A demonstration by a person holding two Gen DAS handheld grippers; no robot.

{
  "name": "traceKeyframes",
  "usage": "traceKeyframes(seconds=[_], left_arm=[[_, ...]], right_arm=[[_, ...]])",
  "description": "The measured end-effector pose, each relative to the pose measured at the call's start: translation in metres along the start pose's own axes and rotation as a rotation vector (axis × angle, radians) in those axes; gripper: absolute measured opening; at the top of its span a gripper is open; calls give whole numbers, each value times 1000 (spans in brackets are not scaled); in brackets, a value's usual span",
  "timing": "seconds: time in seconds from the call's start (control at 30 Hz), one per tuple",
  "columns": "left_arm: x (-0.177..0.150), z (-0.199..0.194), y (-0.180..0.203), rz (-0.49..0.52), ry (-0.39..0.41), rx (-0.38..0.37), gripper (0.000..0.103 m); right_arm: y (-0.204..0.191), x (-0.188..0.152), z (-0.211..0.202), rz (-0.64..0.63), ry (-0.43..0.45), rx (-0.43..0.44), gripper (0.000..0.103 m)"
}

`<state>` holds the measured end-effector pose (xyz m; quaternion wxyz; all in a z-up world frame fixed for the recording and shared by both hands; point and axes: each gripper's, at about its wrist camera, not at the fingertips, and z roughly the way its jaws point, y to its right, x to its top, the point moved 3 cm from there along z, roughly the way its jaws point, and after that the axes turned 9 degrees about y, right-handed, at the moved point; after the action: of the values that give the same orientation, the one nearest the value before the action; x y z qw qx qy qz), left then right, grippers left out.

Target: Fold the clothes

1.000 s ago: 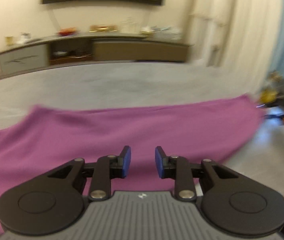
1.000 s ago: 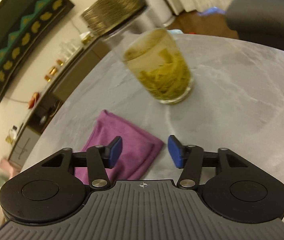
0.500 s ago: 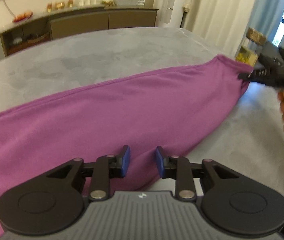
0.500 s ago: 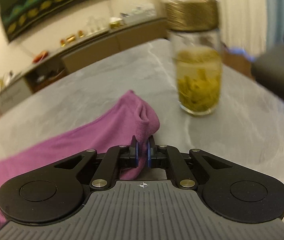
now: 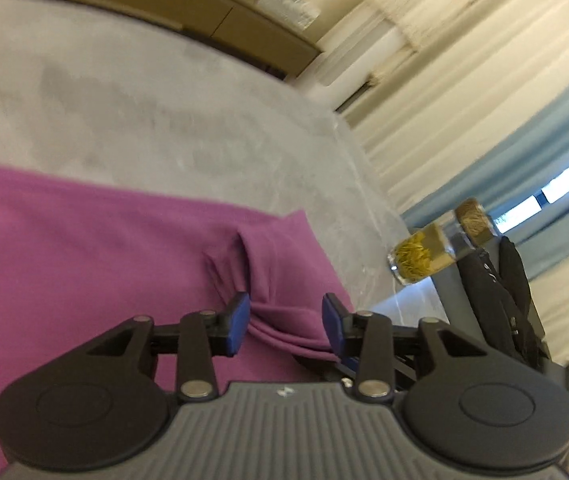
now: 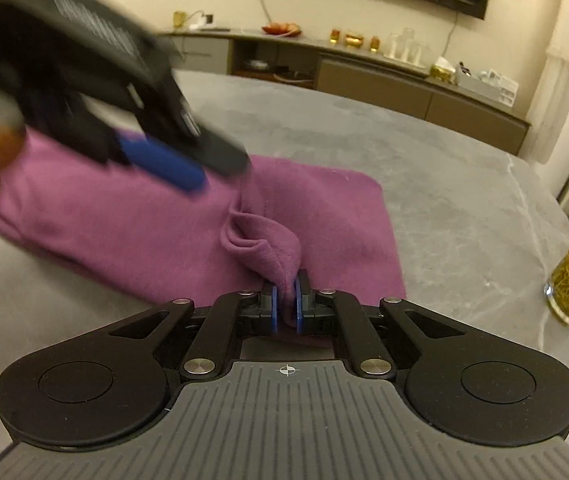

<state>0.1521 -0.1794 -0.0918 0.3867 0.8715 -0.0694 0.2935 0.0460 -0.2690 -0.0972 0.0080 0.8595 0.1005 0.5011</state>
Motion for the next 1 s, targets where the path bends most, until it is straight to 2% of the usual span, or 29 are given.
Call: traceKeyframes(seconds=[0.07, 0.13, 0.2, 0.27, 0.3, 0.37, 0.43, 0.5, 0.6, 0.67, 0.83, 0.9, 1.0], left_arm=[[-4, 10, 7, -33, 1, -28, 41], [-5, 16, 16, -17, 12, -5, 40], [-3, 22, 19, 43, 29, 101, 7], [0, 27, 22, 108, 45, 217, 5], [0, 26, 20, 116, 43, 232, 5], [0, 24, 19, 128, 45, 248, 5], [3, 22, 19, 141, 64, 254, 5], [7, 18, 23, 160, 90, 228, 5], [12, 21, 26, 197, 86, 253, 6], [9, 19, 25, 201, 79, 280, 9], [-3, 12, 9, 119, 91, 314, 24], [-4, 18, 3, 101, 82, 311, 25], [1, 31, 11, 160, 72, 270, 24]], right_arm=[[-2, 0, -6, -7, 25, -7, 1], [-4, 1, -11, -13, 51, -1, 1], [-6, 1, -12, -8, 62, 22, 1], [-7, 0, -12, 3, 61, 47, 4], [-6, 0, -11, 21, 50, 65, 9], [2, 1, -14, 98, 28, 108, 29], [22, 6, -23, 241, 56, 147, 30], [47, 9, -32, 413, 98, 179, 30], [67, 4, -33, 548, 91, 165, 30], [67, -1, -32, 552, 53, 126, 24], [59, -9, -20, 438, -52, 30, 22], [57, -8, -19, 416, -61, 21, 22], [54, -2, -10, 403, -70, 11, 22]])
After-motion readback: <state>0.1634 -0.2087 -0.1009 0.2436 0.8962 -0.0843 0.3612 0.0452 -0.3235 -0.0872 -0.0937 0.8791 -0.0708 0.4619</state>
